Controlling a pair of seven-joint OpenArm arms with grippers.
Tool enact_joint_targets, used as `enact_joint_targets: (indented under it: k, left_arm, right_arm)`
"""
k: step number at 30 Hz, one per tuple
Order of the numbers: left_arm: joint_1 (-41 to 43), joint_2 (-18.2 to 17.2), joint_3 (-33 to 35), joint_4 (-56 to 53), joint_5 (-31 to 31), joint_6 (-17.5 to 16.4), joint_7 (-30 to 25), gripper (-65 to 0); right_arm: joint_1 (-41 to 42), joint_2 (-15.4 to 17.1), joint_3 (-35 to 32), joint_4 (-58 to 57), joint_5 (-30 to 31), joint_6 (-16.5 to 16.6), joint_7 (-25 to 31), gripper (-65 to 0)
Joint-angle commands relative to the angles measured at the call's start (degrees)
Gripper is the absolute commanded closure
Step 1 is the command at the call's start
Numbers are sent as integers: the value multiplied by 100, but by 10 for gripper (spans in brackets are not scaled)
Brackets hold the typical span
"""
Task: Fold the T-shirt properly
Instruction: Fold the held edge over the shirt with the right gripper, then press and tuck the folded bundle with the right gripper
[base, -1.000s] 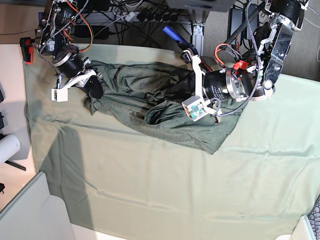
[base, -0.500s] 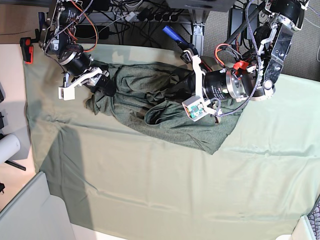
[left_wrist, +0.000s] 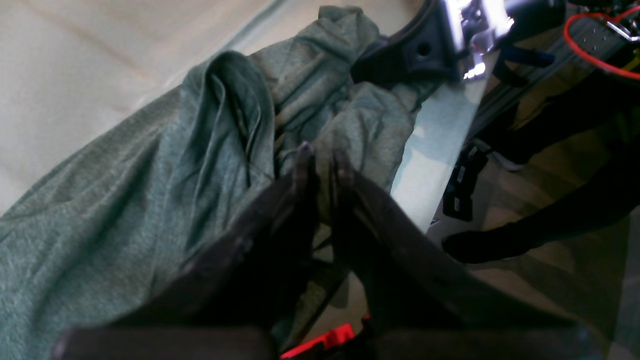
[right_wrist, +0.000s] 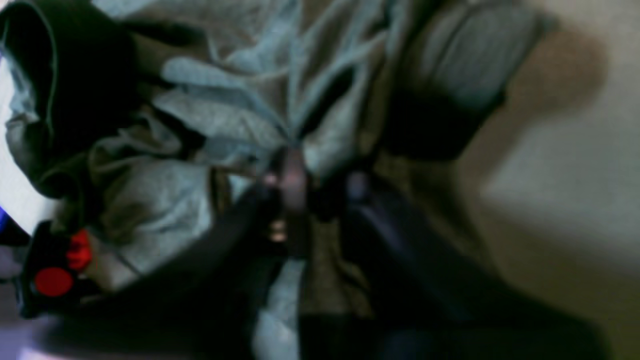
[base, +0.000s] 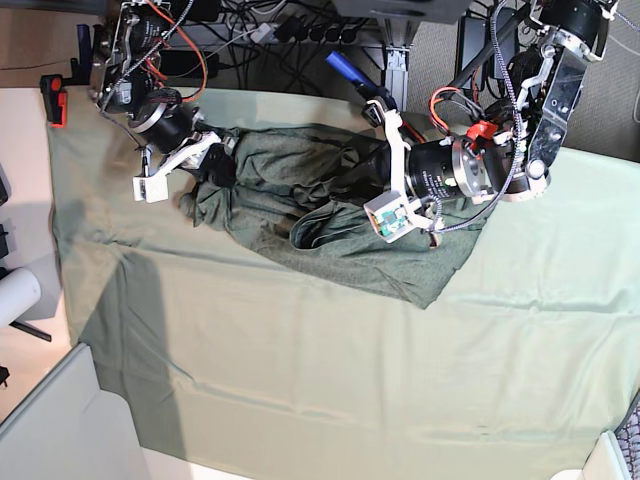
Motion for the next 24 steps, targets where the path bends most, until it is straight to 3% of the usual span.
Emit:
enact_joint_targets:
  k: [1,5,13,22,24]
  left_arm:
    - [-57,17,-7,92,-175,-91,-105,-61]
    - [-57,17,-26,94,-704,-91,-111,-60]
    - [-59,15,-800,94,-953,-91,-55,-61]
    - [-55,13,-1596,92,-1036,-91,310,-61]
    - [-52,9,-1652,85,-944,-91,352,-61]
  right_arm:
    - [37,63,0,74,-22,149,138,0]
    - [42,66,2,74,-195,149,345,0]
    - [39,101,549,74,-616,146,575,0]
    - [7,595,1405,72,-610,144,490,0]
    - [7,713,1484,72,-378,146,439,0]
